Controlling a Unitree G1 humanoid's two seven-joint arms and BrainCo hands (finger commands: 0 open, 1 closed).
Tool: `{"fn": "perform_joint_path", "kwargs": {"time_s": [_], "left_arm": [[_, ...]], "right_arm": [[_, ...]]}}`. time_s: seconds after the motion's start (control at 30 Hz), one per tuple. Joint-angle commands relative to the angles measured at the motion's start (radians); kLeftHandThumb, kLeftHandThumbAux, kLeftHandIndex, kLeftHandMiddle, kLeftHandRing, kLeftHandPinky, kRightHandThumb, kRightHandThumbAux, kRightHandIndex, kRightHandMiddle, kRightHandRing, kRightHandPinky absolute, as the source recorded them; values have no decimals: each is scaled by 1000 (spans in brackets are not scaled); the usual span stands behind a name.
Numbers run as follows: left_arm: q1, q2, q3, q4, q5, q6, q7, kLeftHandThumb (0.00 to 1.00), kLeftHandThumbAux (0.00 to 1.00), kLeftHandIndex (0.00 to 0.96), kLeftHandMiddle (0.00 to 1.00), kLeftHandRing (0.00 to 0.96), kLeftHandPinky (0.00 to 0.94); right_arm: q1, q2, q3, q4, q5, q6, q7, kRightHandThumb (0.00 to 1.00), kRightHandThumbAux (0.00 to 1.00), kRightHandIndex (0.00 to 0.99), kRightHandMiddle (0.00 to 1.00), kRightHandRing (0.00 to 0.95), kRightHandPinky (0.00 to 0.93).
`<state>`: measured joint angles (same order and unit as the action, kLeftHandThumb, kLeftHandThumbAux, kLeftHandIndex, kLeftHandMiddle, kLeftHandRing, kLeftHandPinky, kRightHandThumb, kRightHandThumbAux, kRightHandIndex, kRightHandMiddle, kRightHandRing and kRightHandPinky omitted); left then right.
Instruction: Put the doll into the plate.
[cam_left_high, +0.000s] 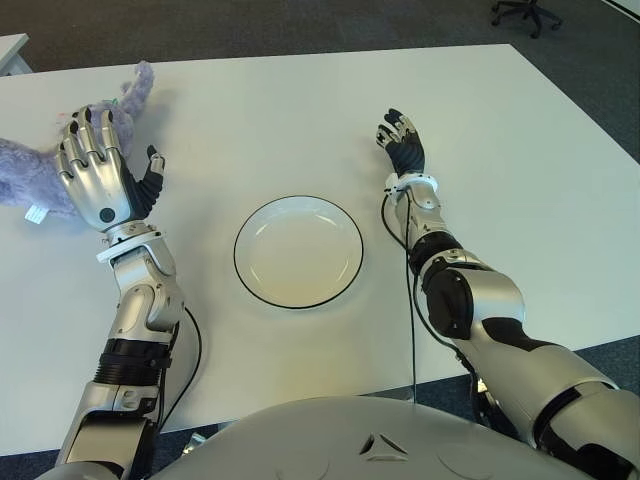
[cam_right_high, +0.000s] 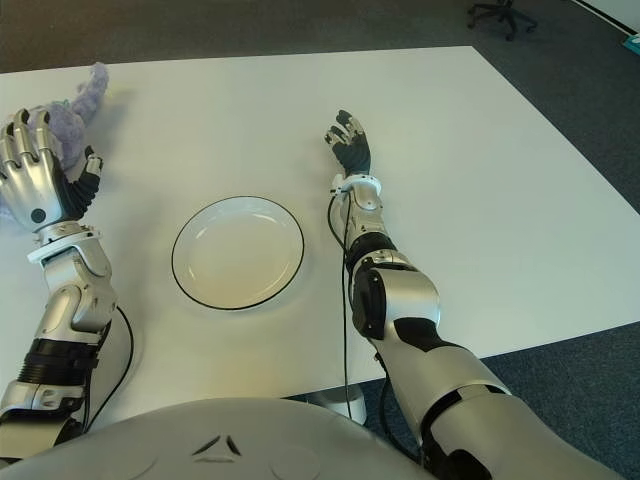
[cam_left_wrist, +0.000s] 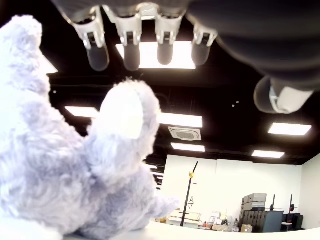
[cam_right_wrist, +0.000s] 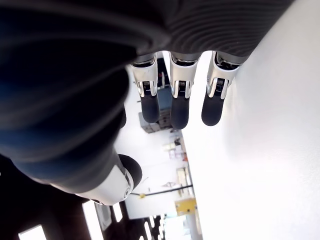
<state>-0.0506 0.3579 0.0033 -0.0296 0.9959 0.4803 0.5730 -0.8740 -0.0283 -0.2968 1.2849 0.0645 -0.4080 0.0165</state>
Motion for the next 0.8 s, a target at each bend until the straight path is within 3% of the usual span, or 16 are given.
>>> {"fn": "perform_joint_path", "kwargs": {"time_s": [0.03, 0.2, 0.43, 0.8], "left_arm": [[5, -3, 15, 8, -21, 23, -29, 445, 268, 0, 61, 83, 140], [7, -6, 21, 6, -22, 34, -31, 452, 267, 0, 70, 103, 189], [9, 0, 43, 12, -41, 23, -8, 469, 276, 0, 68, 99, 161], [16, 7, 75, 20, -71, 0, 16, 488, 295, 11, 82, 119, 190]], "right_arm": [[64, 14, -10, 48, 9, 65, -4, 613, 837, 133, 118, 123, 159], [66, 13, -9, 48, 8, 65, -5, 614, 835, 131, 117, 123, 154], [66, 12, -9, 48, 7, 63, -6, 612, 839, 138, 114, 122, 158], [68, 9, -34, 42, 37, 37, 27, 643, 834, 128, 104, 99, 127]]}}
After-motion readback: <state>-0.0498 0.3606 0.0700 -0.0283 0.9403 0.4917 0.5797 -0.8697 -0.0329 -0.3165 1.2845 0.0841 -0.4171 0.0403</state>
